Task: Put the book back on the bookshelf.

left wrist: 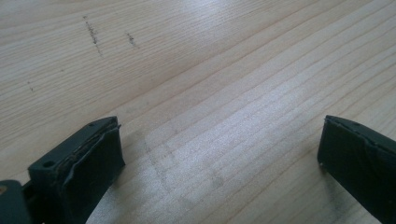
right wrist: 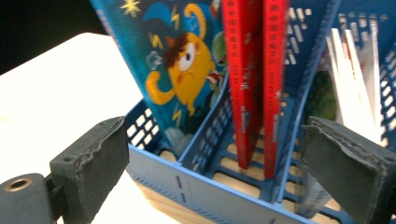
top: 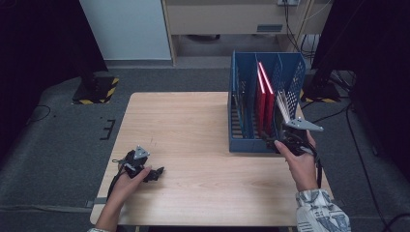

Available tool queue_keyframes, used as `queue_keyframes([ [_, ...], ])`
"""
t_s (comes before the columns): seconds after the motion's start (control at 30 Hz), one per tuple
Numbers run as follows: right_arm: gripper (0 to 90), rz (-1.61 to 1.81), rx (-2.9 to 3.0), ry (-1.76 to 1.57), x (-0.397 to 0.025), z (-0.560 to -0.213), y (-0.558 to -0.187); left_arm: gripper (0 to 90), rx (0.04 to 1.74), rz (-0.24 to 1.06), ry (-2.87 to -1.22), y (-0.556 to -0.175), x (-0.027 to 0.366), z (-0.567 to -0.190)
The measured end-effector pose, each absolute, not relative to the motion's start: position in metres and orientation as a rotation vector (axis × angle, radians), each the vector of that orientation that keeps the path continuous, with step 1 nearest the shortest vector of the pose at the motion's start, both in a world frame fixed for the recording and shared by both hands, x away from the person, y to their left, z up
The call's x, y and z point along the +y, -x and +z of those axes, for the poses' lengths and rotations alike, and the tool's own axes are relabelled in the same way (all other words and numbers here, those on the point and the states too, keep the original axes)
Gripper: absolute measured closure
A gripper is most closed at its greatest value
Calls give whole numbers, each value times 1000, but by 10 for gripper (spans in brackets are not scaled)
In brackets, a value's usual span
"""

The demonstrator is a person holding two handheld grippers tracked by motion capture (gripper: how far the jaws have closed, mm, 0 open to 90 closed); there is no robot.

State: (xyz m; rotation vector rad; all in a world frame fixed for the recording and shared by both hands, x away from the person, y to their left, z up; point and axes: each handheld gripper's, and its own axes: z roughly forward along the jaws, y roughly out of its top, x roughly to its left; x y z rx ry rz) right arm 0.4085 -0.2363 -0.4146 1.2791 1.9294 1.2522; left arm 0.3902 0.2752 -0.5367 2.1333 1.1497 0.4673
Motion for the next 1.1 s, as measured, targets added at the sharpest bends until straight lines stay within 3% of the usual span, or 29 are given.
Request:
queue_keyframes([
  [1.1, 76, 1281, 2124, -1177, -178, -423, -380, 0, 1148, 467, -2133, -390, 275, -537],
])
